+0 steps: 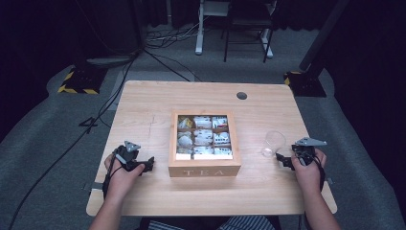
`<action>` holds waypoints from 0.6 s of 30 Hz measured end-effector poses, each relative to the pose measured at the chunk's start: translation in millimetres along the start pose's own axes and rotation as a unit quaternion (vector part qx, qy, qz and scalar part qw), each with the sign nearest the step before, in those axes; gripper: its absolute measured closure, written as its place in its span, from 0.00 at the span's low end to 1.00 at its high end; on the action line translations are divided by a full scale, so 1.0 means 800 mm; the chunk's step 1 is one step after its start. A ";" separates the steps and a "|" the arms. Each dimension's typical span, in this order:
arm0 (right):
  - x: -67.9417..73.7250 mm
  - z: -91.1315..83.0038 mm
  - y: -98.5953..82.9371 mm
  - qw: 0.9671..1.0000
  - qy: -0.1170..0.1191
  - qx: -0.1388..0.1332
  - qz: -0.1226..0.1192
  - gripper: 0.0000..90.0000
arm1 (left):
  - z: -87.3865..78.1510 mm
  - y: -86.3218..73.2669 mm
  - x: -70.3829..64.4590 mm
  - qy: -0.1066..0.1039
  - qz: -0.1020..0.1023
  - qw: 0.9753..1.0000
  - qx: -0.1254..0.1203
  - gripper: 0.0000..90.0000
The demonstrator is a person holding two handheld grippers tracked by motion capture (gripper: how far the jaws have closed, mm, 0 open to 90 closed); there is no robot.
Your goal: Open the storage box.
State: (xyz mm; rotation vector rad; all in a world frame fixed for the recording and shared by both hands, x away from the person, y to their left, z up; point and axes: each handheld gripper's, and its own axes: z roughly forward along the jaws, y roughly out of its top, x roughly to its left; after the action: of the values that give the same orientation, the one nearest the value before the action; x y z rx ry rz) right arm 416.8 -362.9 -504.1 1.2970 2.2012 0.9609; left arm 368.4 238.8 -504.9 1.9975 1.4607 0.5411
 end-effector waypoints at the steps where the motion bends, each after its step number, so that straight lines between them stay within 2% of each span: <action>1: 0.000 0.000 0.000 1.000 0.000 0.000 0.000 0.15 | 0.000 0.000 0.000 -0.004 0.004 1.000 0.000 0.07; 5: 0.000 0.000 0.000 1.000 0.000 0.000 0.000 0.15 | 0.000 0.002 0.002 -0.012 0.015 1.000 0.004 0.07; 9: 0.000 0.000 0.000 1.000 0.000 0.000 0.000 0.15 | -0.005 0.005 0.003 -0.015 0.015 1.000 0.013 0.18; 12: 0.000 0.000 0.000 1.000 0.000 0.000 0.000 0.15 | -0.008 0.008 0.004 -0.008 0.016 1.000 0.021 0.23; 13: 0.000 0.000 0.000 1.000 0.000 0.000 0.000 0.15 | -0.012 0.010 0.006 -0.003 0.016 1.000 0.010 0.24; 18: 0.000 0.000 0.000 1.000 0.000 0.000 0.000 0.15 | -0.024 0.017 0.007 -0.008 0.013 1.000 -0.008 0.27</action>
State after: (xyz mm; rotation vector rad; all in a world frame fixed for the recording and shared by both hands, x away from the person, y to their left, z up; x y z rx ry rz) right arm 416.7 -362.9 -504.1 1.2968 2.2011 0.9613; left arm 367.6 245.6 -481.4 2.0071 1.4192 0.5451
